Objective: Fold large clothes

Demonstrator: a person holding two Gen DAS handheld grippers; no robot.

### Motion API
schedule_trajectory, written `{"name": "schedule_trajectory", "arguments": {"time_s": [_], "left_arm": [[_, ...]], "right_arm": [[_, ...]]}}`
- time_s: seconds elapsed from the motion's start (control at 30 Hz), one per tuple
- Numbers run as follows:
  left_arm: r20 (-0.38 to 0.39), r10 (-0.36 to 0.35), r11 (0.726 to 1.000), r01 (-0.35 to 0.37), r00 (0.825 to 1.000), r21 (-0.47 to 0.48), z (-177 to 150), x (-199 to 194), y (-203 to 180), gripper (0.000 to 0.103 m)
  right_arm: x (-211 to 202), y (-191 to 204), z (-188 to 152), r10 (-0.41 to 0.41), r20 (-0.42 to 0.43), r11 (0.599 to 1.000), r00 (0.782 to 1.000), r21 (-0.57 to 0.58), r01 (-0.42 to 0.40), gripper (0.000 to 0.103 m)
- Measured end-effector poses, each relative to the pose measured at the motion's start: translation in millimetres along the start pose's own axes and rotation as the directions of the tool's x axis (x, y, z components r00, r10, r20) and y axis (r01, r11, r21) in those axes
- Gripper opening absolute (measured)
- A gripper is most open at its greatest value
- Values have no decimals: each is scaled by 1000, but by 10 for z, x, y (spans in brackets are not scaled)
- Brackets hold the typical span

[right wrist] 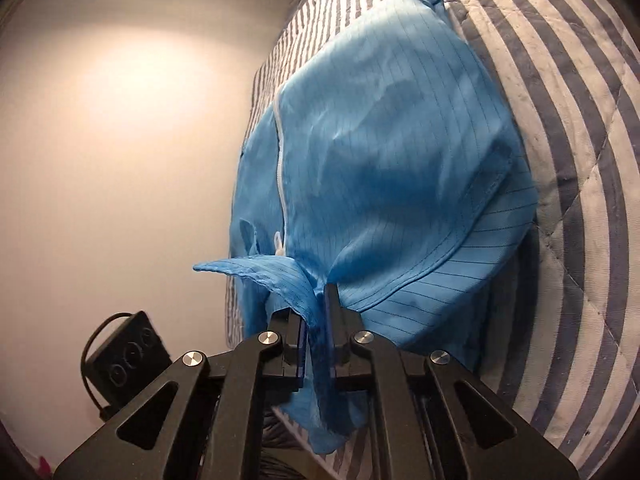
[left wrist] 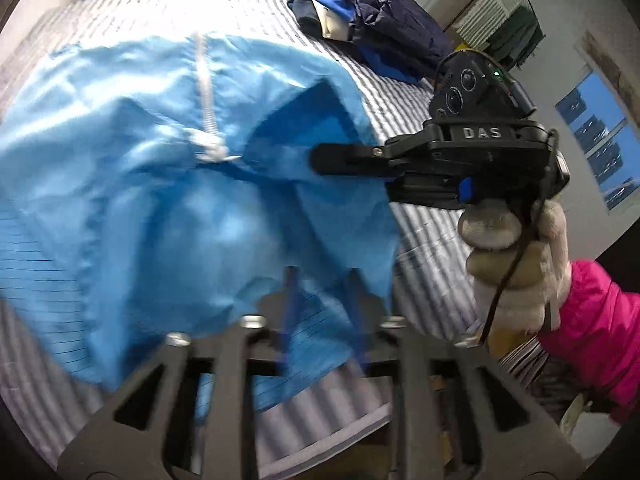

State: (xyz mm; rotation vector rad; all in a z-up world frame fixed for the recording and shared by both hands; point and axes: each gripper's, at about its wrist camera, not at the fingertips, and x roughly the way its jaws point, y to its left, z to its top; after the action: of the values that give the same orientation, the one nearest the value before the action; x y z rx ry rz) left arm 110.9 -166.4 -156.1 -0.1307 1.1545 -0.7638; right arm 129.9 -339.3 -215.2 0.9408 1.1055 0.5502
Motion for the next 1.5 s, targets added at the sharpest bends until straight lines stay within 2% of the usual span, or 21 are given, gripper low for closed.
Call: {"name": "schedule_trajectory", "arguments": {"time_s": [0.1, 0.17, 0.2, 0.23, 0.27, 0.47, 0.63, 0.73, 0.8, 0.87, 0.93, 1.0, 1.07, 1.13, 1.23, 1.27, 1.3, 1.33, 1.37, 1.4, 1.5], "left_arm": [[5, -32, 997, 33, 999, -63, 43, 126, 25, 37], [20, -60, 991, 62, 998, -119, 57, 180, 84, 35], [27, -75, 987, 78, 997, -141, 57, 196, 110, 29], [34, -93, 982, 98, 995, -162, 52, 212, 133, 12], [39, -92, 981, 97, 995, -166, 42, 211, 134, 5], [90, -56, 990, 67, 994, -121, -20, 117, 32, 1], [104, -23, 997, 30, 994, -68, -15, 87, -73, 0], [90, -10, 999, 14, 996, -42, -19, 99, -126, 0], [50, 8, 999, -6, 999, -36, -39, 106, -130, 0], [29, -7, 999, 8, 1000, -42, -56, 20, -95, 0], [53, -5, 999, 7, 999, -39, -66, -219, -30, 1], [97, 24, 999, -20, 995, -41, -22, -446, 78, 8], [145, 82, 995, -72, 986, -70, 25, -706, 284, 24], [169, 183, 979, -163, 968, -126, 87, -900, 578, 25], [172, 256, 953, -218, 951, -212, 137, -1035, 993, 25], [141, 276, 941, -238, 951, -242, 139, -1010, 1163, 25], [99, 294, 932, -262, 951, -250, 92, -977, 1311, 25], [29, 351, 910, -333, 936, -246, 70, -850, 1445, 25], [9, 374, 900, -360, 928, -245, 35, -798, 1491, 25], [-8, 376, 900, -368, 926, -236, -6, -752, 1534, 25], [27, 409, 894, -394, 912, -213, -33, -876, 1484, 25]], "right_arm": [[32, 101, -26, 45, -25, 999, 999, -22, -45, 6], [51, 205, -33, 14, -34, 997, 999, -74, -16, 6], [62, 239, -41, 3, -37, 996, 999, -89, -6, 6], [73, 254, -40, -4, -39, 996, 999, -93, 1, 6], [80, 264, -38, -21, -38, 995, 999, -95, 18, 6], [103, 371, 64, -176, 21, 974, 984, -144, 177, 7], [177, 527, 188, -181, 57, 963, 982, -192, 189, 6], [239, 671, 249, -284, 112, 922, 952, -240, 303, 4], [260, 685, 309, -398, 156, 875, 904, -232, 425, 4], [238, 779, 325, -451, 202, 833, 870, -257, 491, 4], [175, 892, 316, -448, 236, 815, 862, -289, 503, 4], [80, 1021, 274, -419, 274, 813, 866, -312, 492, 4], [16, 1077, 235, -409, 291, 798, 865, -346, 494, 4], [-8, 1038, 200, -414, 287, 796, 864, -347, 497, 4], [40, 803, 126, -404, 208, 832, 891, -321, 453, 4], [4, 723, 47, -418, 185, 828, 890, -324, 457, 4], [26, 651, -39, -460, 177, 800, 870, -343, 493, 4], [59, 587, -83, -508, 182, 762, 842, -362, 537, 4], [88, 515, -121, -563, 184, 718, 806, -374, 587, 4], [103, 479, -150, -596, 179, 693, 783, -377, 614, 4], [-41, 526, -187, -585, 192, 701, 788, -368, 611, 4]]}}
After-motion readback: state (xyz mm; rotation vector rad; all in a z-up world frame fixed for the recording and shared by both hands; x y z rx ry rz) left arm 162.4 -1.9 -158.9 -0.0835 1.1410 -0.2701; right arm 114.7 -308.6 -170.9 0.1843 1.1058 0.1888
